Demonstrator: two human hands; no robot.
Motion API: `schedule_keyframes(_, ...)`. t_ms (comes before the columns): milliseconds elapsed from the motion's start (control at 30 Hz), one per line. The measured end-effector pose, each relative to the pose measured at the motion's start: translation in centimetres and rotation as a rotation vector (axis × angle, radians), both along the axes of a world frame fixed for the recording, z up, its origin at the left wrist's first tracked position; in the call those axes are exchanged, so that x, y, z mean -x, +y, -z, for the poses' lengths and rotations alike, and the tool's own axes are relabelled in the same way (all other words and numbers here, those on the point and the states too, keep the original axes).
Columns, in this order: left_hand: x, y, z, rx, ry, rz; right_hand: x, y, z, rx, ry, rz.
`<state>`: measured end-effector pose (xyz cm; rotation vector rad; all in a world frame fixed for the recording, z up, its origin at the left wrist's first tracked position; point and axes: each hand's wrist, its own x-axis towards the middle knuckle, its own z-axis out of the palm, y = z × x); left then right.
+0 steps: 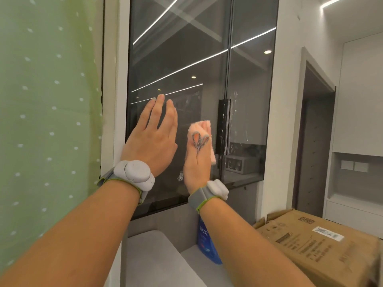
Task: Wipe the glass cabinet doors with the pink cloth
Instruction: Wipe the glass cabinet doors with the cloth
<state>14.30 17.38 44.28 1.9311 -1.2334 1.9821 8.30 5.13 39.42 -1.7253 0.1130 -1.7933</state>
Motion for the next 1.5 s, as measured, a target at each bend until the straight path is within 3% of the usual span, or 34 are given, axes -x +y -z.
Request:
schedule_keyframes(133, 0.1, 0.0, -0.1, 0.022, -0.011, 0.034, 0.6, 1.2, -6.8, 0.199, 0.061, 0.065)
schedule_keyframes(233, 0.1, 0.1, -0.1, 0.02, -0.022, -0.013, 0.3, -0.1, -9.5, 0.214, 0.126, 0.199)
schedule_keyframes(500, 0.3, 0.2, 0.0, 0.007, 0.001, 0.017, -0.3, -0.1, 0.2, -0.107, 0.01, 0.188)
schedule_keyframes(667, 0.2, 0.0, 0.1, 0.031, -0.023, 0.053, 0.4, 0.8, -4.6, 0.128, 0.062, 0.169)
schedule_keyframes(767, 0.1, -0.1, 0.0, 0.04, -0.023, 0.053, 0.7, -0.4, -6.7, 0.101, 0.055, 0.29)
schedule_keyframes(900, 0.0, -0.1, 0.0, 0.031, -0.022, 0.026, 0.5, 0.2, -2.2, -0.065, 0.093, 0.392)
schedule_keyframes(1000, 0.0, -0.3, 0.1, 0.012, -0.015, 0.018, 0.4, 0.3, -1.7, 0.032, 0.111, 0.388)
schedule_keyframes(1167, 0.0, -0.1, -0.1, -0.004, -0.007, 0.012, 1.0, -1.4, -7.7, 0.202, 0.124, 0.556)
schedule_keyframes(1367, -0.1, -0.2, 0.0, -0.013, -0.009, 0.006, 0.0, -1.4, -11.8, 0.01, 0.016, 0.464)
schedule_keyframes(1500, -0.2, -0.2, 0.0, -0.019, -0.003, 0.003, 0.0, -1.8, -12.2, -0.155, 0.081, 0.482)
